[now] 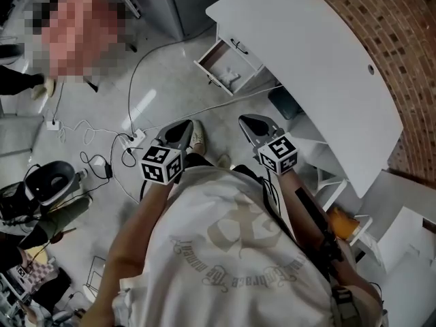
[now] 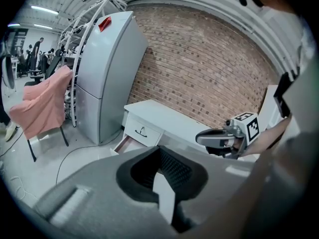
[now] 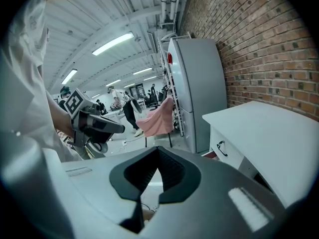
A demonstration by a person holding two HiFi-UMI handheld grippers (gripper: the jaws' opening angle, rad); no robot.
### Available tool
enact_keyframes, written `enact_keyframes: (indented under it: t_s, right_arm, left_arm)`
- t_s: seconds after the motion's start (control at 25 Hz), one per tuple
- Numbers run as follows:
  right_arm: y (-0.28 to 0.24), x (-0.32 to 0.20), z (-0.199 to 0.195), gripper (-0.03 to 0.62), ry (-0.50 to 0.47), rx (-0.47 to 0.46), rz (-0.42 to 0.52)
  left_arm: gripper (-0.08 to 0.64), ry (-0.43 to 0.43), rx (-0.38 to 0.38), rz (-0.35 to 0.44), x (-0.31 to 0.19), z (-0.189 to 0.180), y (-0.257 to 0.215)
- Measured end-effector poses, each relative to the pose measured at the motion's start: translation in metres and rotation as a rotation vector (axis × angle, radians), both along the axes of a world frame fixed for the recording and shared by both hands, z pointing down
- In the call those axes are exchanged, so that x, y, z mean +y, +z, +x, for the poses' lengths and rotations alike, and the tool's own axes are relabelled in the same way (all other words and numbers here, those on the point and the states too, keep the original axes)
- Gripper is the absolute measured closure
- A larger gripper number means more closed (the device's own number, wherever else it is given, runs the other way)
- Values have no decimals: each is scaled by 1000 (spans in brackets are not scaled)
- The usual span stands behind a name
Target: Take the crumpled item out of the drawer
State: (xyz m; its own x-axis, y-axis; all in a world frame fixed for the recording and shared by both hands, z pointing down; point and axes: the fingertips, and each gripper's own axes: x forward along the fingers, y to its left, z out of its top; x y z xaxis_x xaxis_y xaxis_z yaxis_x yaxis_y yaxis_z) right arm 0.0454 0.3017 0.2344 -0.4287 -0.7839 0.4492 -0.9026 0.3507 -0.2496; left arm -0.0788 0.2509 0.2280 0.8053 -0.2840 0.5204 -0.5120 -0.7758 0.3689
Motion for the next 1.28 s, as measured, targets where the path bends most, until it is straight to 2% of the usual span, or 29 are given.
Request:
enact_keyframes:
  t_s: [0.36, 0.56, 0.76, 0.92, 1.28]
  right_arm:
    - [5, -70, 16, 586, 60, 34, -30]
    - [15, -96, 29, 586, 120, 49, -62]
    - [28, -119, 37, 586, 172, 71, -97]
    - [37, -131, 39, 586, 174, 139, -132]
    - [60, -156, 49, 586, 180, 169, -176]
  left_arm:
    - [558, 46, 9, -18, -88, 16, 7]
    - [558, 106, 15, -23, -124, 31, 10]
    - [558, 162, 6, -51, -145, 35, 21]
    - [558, 206, -9, -74, -153, 36, 30]
    - [558, 185, 3, -92, -177, 40, 39]
